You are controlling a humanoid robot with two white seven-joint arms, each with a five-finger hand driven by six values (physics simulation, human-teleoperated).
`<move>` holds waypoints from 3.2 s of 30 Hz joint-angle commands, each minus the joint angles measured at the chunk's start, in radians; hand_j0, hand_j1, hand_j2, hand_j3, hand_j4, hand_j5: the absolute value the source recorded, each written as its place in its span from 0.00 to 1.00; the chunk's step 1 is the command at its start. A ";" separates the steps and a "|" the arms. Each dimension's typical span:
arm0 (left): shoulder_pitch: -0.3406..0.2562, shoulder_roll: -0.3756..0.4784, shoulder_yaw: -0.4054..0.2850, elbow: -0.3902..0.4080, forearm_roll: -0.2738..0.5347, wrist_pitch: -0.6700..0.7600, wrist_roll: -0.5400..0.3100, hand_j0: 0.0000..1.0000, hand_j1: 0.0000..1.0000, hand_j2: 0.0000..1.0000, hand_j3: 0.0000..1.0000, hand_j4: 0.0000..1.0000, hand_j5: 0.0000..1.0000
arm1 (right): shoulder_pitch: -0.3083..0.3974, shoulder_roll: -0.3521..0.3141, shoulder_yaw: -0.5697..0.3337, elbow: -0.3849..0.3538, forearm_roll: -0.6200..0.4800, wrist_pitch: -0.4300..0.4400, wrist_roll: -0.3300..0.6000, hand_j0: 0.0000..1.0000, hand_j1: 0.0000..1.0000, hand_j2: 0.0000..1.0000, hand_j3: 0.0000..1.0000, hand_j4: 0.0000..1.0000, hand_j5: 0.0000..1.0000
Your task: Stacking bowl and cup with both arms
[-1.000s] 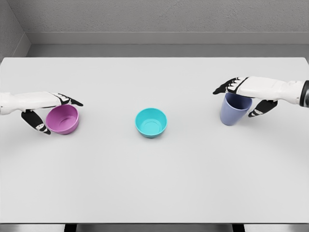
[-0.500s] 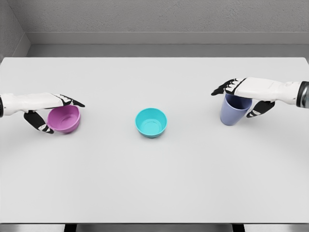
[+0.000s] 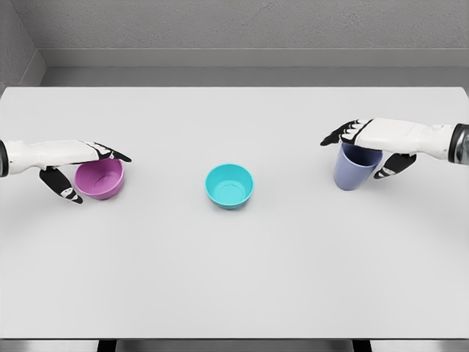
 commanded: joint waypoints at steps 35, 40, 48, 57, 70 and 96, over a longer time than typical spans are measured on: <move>0.014 -0.026 0.013 0.023 0.006 0.000 -0.009 0.90 0.90 0.90 0.90 0.90 0.90 | 0.000 0.018 -0.004 0.015 0.043 0.002 0.032 0.77 0.77 0.77 0.77 0.77 0.77; 0.014 -0.029 0.012 0.023 0.006 0.000 -0.009 0.81 0.81 0.81 0.81 0.81 0.81 | 0.000 0.018 -0.004 0.015 0.043 0.002 0.032 0.75 0.75 0.75 0.75 0.75 0.75; 0.021 -0.030 0.014 0.023 0.006 0.000 -0.009 0.76 0.76 0.76 0.76 0.76 0.76 | 0.000 0.028 -0.004 0.015 0.045 0.002 0.041 0.75 0.75 0.75 0.75 0.75 0.75; 0.023 -0.030 0.041 0.021 0.004 0.000 -0.009 0.76 0.76 0.76 0.76 0.76 0.76 | -0.005 0.020 -0.010 0.006 0.040 0.002 0.041 0.72 0.72 0.72 0.72 0.72 0.72; 0.014 -0.046 0.075 0.015 0.004 0.000 -0.009 0.76 0.76 0.76 0.76 0.76 0.76 | -0.038 -0.006 -0.006 -0.023 0.039 0.002 0.039 0.71 0.71 0.71 0.71 0.71 0.71; -0.021 -0.153 0.109 0.004 0.007 0.000 -0.009 0.77 0.77 0.77 0.77 0.77 0.77 | -0.077 -0.023 -0.012 -0.094 0.042 0.002 0.049 0.65 0.65 0.65 0.65 0.65 0.65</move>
